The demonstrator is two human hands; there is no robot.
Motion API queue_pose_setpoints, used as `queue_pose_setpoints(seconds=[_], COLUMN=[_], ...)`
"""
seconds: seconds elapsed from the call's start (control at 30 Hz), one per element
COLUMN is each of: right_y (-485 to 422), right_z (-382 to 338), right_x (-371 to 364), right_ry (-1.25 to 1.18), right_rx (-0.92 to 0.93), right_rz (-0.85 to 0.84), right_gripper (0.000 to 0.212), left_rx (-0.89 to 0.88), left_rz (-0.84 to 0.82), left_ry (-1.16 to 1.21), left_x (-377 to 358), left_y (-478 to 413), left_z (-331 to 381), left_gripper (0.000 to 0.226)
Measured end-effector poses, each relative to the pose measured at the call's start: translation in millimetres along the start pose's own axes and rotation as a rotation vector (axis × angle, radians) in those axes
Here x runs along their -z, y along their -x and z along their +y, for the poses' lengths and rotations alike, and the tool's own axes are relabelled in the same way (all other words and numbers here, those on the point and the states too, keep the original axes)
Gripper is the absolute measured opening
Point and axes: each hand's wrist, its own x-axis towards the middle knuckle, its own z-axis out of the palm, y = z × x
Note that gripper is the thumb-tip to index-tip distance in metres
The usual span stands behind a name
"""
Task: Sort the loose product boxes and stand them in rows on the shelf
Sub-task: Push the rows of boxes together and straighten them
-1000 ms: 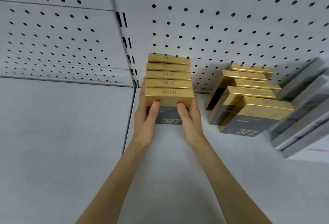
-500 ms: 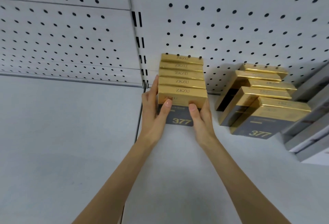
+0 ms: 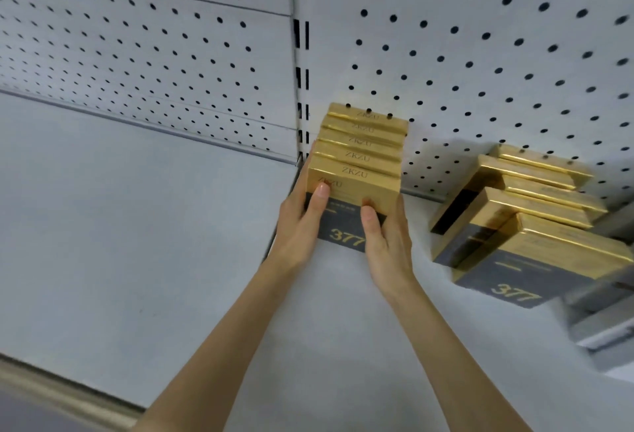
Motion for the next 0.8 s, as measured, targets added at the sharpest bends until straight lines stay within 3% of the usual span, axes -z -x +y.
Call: queue_pose_setpoints(seconds=[0.43, 0.57, 0.67, 0.8], right_y=[0.2, 1.1, 5.6, 13.6], right_z=[-9.1, -11.0, -15.3, -21.0], right_x=[0.4, 0.1, 0.8, 4.7], right_ry=[0.081, 0.080, 0.005, -0.117], right_rx=[0.118, 0.086, 0.060, 0.058], right_rz=[0.031, 0.035, 0.046, 0.100], right_gripper=[0.102, 0.104, 0.098, 0.086], left_rx=[-0.032, -0.077, -0.076, -0.074], left_rz=[0.057, 0.019, 0.014, -0.011], left_ry=[-0.159, -0.103, -0.068, -0.026], left_x=[-3.2, -2.2, -1.4, 1.5], left_y=[-5.7, -6.5, -2.7, 0.4], left_z=[-9.7, -9.5, -8.1, -4.6], left_gripper=[0.060, 0.068, 0.076, 0.069])
